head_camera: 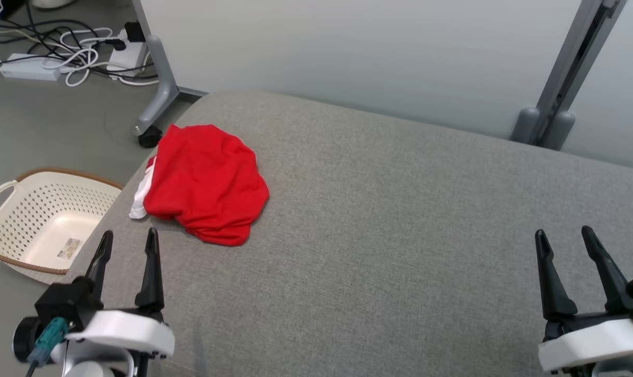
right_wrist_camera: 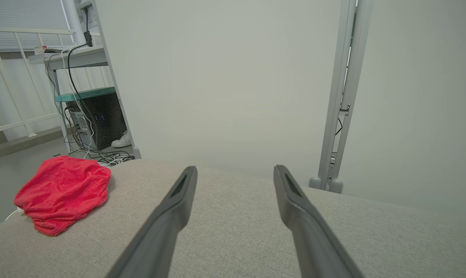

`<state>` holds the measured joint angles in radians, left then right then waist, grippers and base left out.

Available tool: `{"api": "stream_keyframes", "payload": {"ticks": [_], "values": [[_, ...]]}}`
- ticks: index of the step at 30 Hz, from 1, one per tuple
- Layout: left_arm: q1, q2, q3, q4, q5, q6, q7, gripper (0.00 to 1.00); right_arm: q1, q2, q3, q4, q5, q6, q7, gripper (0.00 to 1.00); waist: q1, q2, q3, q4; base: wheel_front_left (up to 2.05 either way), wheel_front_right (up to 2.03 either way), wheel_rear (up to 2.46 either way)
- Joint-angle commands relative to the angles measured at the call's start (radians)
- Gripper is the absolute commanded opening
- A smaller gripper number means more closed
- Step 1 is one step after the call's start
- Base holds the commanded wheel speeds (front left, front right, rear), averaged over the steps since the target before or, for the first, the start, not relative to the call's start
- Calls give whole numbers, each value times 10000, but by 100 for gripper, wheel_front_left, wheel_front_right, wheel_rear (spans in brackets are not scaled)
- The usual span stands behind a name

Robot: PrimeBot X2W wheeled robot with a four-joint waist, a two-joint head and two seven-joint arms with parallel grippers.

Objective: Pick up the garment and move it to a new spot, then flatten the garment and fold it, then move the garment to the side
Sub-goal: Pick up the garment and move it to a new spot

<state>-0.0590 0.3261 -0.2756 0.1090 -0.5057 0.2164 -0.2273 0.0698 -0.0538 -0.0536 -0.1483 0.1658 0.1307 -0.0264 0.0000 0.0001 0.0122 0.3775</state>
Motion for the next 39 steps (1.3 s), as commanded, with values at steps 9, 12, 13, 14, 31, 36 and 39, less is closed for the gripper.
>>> {"api": "stream_keyframes", "payload": {"ticks": [9, 12, 13, 14, 31, 36, 39], "values": [[-1980, -574, -79, 929, -51, -551, -265, 100, -884, -533, 9, -744, -157, 2, 424, 100, 0, -1, 1745, -610, 0, 0, 0], [-2678, -770, -76, 1585, -50, -740, -300, 100, -1251, -750, 40, -949, -104, 2, 537, 100, 0, -1, 2444, -947, 0, 0, 0], [-2897, -823, -78, 1867, -80, -807, -301, 100, -1363, -802, 23, -985, -67, 2, 531, 100, 0, -1, 2646, -1045, 0, 0, 0], [-3104, -856, -37, 2169, -139, -879, -312, 100, -1469, -843, 30, -1034, -36, 2, 543, 100, 0, -1, 2860, -1159, 0, 0, 0], [-5591, -1008, 148, 8110, -1265, -1831, 1670, 100, -2458, -1056, 10, -874, 140, 2, 176, 100, 0, -1, 4534, -2258, 0, 0, 0], [-5862, -844, 31, 8770, -1018, -1821, 957, 0, -2485, -973, -34, -687, 106, 2, 43, 100, 0, -1, 4322, -2369, 0, 0, 0], [-5866, -769, 146, 8745, -1018, -1895, 281, 0, -2438, -909, -79, -518, 84, 2, -78, 100, 0, -1, 4042, -2442, 0, 0, 0]]}}
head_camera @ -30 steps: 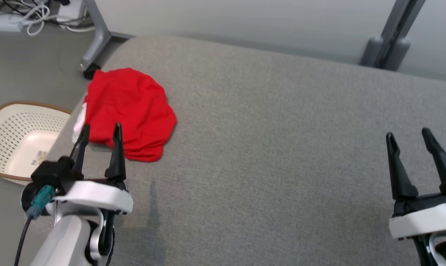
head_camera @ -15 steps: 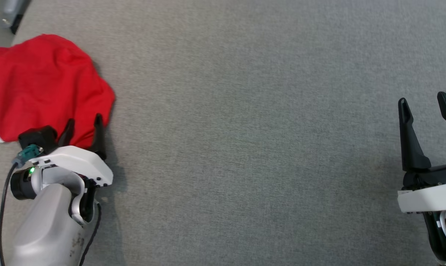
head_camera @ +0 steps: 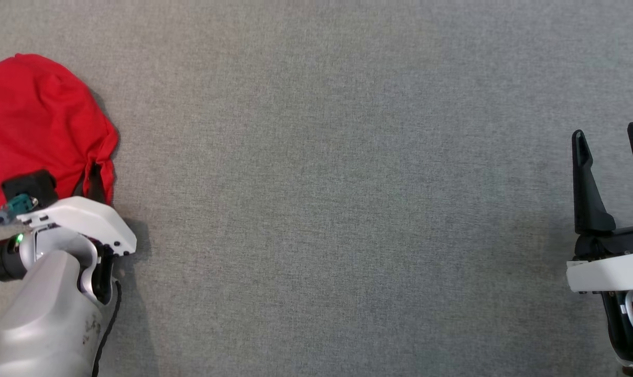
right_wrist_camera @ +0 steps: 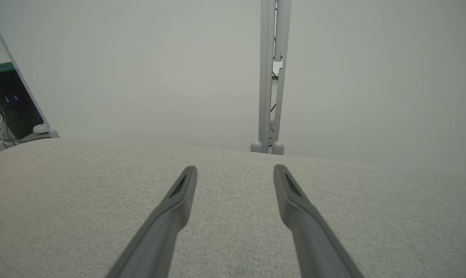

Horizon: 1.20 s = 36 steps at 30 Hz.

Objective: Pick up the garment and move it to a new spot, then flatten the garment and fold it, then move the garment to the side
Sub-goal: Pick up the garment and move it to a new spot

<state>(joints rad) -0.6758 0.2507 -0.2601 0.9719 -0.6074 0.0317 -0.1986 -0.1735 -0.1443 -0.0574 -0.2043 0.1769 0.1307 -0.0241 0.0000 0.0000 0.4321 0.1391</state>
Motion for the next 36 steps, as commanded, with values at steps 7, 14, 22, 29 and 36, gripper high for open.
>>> {"api": "stream_keyframes", "payload": {"ticks": [7, 14, 22, 29, 36], "values": [[830, 51, 309, -908, 81, -59, -624, 0, 269, 194, -126, 524, -45, 2, -394, 100, 0, 0, -1097, -251, 0, 0, 0], [2047, 127, 614, -3321, 506, 304, -666, 0, 732, 345, -174, 913, -64, 2, -522, 100, 0, 0, -2002, -342, 0, 0, 0], [4084, 176, 399, -7203, 1182, 1204, -431, 0, 1291, 553, -190, 1201, -31, 2, -585, 100, 0, 0, -2868, -637, 0, 0, 0], [5284, 354, -26, -9873, 1437, 1799, 619, 0, 1675, 679, -158, 1163, -51, 2, -494, 100, 0, 0, -3273, -1073, 0, 0, 0], [4910, 181, -841, -10477, 1612, 1504, 1267, 0, 1604, 749, -72, 976, -29, 2, -396, 100, 0, 0, -3061, -1659, 0, 0, 0]]}}
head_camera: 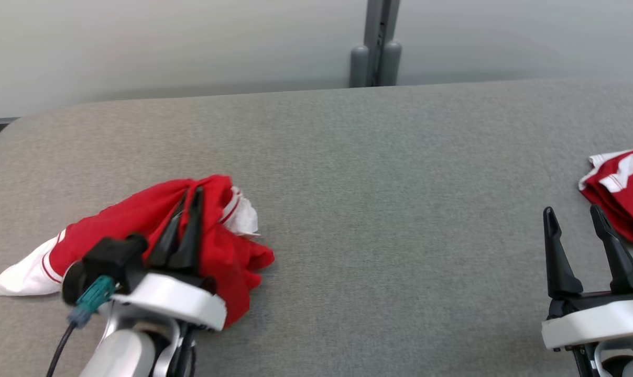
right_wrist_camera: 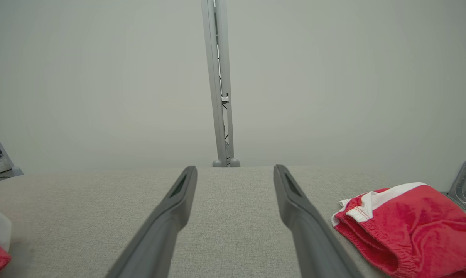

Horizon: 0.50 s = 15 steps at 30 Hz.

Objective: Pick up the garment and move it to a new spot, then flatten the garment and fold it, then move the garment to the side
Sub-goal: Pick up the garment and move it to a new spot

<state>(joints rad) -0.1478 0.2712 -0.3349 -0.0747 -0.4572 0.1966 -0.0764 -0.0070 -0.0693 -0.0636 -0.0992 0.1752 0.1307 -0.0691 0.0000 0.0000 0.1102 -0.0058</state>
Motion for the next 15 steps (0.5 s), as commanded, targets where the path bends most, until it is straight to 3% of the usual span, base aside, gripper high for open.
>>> {"api": "stream_keyframes", "payload": {"ticks": [1, 15], "values": [[-532, -70, -224, 55, 125, -242, 120, 0, -140, 2, 19, -75, 5, 2, 47, 100, 0, 0, 249, -342, 0, 0, 0], [-3495, -1345, -2100, 1974, 503, -1586, 658, 0, -1009, 123, 527, 698, 488, 2, -722, 100, 0, 0, 1622, -2751, 0, 0, 0]]}}
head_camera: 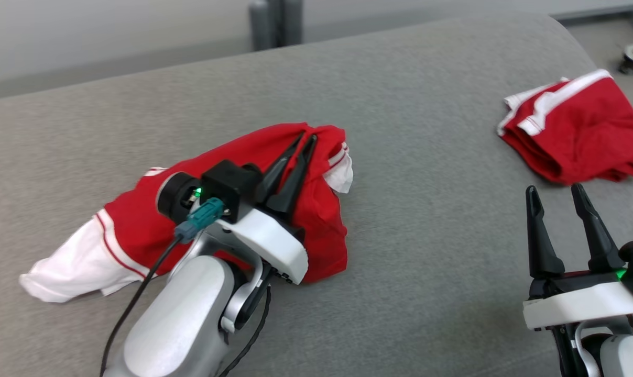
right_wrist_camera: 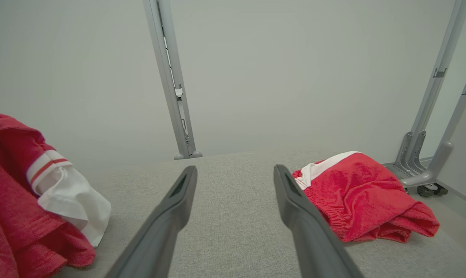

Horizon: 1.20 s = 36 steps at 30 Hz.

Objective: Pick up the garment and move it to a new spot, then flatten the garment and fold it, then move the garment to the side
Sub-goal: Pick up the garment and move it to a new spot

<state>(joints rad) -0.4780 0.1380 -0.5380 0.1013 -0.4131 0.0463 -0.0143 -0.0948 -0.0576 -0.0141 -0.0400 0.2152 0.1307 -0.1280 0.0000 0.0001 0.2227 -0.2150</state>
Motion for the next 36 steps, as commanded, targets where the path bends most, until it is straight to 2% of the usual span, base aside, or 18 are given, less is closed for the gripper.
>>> {"api": "stream_keyframes", "payload": {"ticks": [1, 5, 10, 11, 12, 13, 17, 21, 27, 36], "values": [[-193, -12, -70, 214, 62, -83, 37, 0, -131, 6, 32, 106, 87, 2, -133, 100, 0, -1, 497, -659, 0, 0, 0], [-398, -195, -337, 964, 18, -210, 127, 0, -232, 30, 47, 411, 245, 2, -409, 100, 0, -1, 755, -1103, 0, 0, 0], [-477, -343, -709, 1733, -19, -477, 107, 0, -315, 46, -19, 701, 338, 2, -625, 100, 0, -1, 909, -1203, 0, 0, 0], [-480, -372, -761, 1850, -30, -500, 109, 8, -339, 45, -51, 740, 344, 2, -667, 100, 0, -1, 912, -1181, 0, 0, 0], [-480, -380, -802, 1958, -13, -494, 79, 44, -356, 45, -82, 772, 350, 2, -697, 100, 0, -1, 897, -1142, 0, 0, 0], [-471, -399, -846, 2033, -18, -506, 43, 100, -369, 47, -119, 802, 348, 2, -714, 100, 0, -1, 871, -1083, 0, 0, 0], [-358, -496, -976, 2058, -50, -511, -251, 100, -408, 44, -185, 897, 286, 2, -751, 100, 0, -1, 698, -761, 0, 0, 0], [-172, -400, -745, 1752, -86, -300, -712, 100, -367, 42, -216, 839, 116, 2, -641, 100, 0, -1, 459, -347, 0, 0, 0], [398, 104, 91, 1394, -329, 366, -1196, 100, -176, 32, -292, 684, -90, 2, -398, 100, 0, -1, 55, 296, 0, 0, 0], [1955, 1226, 1825, 990, -928, 1448, -1907, 100, 252, -106, -434, 541, -228, 2, -26, 100, 0, -1, -594, 1260, 0, 0, 0]]}}
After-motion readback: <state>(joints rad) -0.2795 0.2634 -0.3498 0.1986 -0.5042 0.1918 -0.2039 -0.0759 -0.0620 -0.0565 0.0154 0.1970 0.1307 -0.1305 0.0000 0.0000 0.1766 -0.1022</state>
